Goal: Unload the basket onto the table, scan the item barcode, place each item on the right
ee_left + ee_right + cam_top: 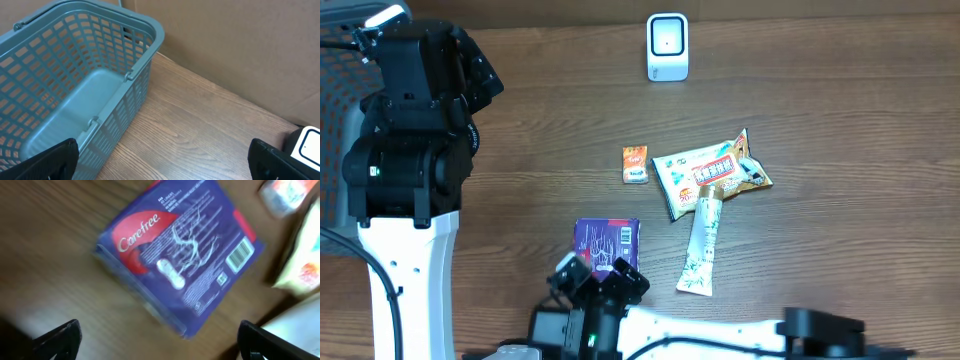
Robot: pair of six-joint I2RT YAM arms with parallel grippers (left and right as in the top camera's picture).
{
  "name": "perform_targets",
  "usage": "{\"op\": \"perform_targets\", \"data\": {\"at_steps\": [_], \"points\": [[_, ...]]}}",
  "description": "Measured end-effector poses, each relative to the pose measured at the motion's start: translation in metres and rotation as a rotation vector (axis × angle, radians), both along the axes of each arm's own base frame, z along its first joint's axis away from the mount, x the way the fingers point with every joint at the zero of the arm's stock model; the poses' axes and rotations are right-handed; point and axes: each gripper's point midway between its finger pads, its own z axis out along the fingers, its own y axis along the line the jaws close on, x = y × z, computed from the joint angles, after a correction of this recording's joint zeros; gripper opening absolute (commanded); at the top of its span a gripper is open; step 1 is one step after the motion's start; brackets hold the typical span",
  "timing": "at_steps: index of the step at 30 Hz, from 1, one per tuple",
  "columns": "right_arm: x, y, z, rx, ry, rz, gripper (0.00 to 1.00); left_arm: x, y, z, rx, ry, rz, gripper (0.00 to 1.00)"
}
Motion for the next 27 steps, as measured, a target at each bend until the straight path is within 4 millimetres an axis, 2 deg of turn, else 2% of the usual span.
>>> {"op": "perform_targets", "data": {"at_steps": [3, 7, 10, 14, 19, 23, 27], "points": [[0.002, -0.005, 0.021, 0.091, 0.157, -0.128, 1.00, -0.001, 0.000, -0.001, 0.002, 0.004, 0.002, 1.00], [0.019, -0.015, 0.041, 0.231, 0.372, -0.298, 1.00, -0.002, 0.001, -0.002, 0.004, 0.011, 0.005, 1.00], [0.035, -0.021, 0.049, 0.321, 0.537, -0.387, 1.00, -0.002, 0.001, -0.002, 0.004, 0.015, 0.005, 1.00], [0.052, -0.037, 0.052, 0.360, 0.663, -0.472, 1.00, -0.004, 0.001, -0.004, 0.005, 0.023, 0.005, 1.00], [0.074, -0.045, 0.064, 0.483, 0.831, -0.552, 1.00, -0.006, 0.001, -0.007, 0.006, 0.041, 0.005, 1.00], [0.076, -0.050, 0.053, 0.485, 0.851, -0.577, 1.00, -0.007, 0.001, -0.008, 0.006, 0.045, 0.005, 1.00], [0.075, -0.047, 0.021, 0.495, 0.828, -0.557, 1.00, -0.007, 0.001, -0.008, 0.006, 0.045, 0.005, 1.00]]}}
